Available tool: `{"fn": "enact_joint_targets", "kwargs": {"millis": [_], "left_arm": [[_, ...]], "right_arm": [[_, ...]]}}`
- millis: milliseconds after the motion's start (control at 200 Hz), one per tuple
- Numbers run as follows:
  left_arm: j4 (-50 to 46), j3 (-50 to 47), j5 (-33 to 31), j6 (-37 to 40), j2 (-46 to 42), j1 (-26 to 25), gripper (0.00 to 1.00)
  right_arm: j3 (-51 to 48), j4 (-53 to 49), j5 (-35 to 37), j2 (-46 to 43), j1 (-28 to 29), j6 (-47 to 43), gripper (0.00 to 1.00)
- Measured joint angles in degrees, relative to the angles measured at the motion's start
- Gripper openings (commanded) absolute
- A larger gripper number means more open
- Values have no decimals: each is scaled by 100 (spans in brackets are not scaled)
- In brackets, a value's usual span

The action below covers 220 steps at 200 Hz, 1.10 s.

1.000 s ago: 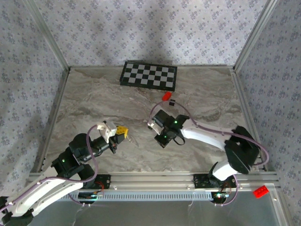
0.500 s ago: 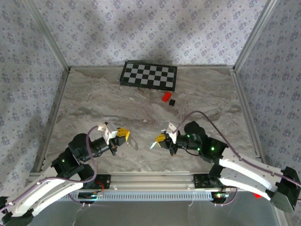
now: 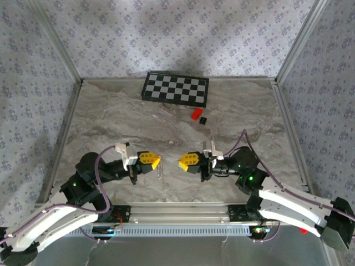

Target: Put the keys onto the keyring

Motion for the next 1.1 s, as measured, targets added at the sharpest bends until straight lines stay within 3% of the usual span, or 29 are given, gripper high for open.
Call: {"fn": "enact_joint_targets", "kwargs": {"millis": [605,1099], "left_arm": [[306,0,374,-20,160,-35,0],[280,-2,439,-17,63,-35,0]], "right_arm": [[297,-212,1165,116,901,-289,0],[382,-227,1469,275,1008,-367,0]]}}
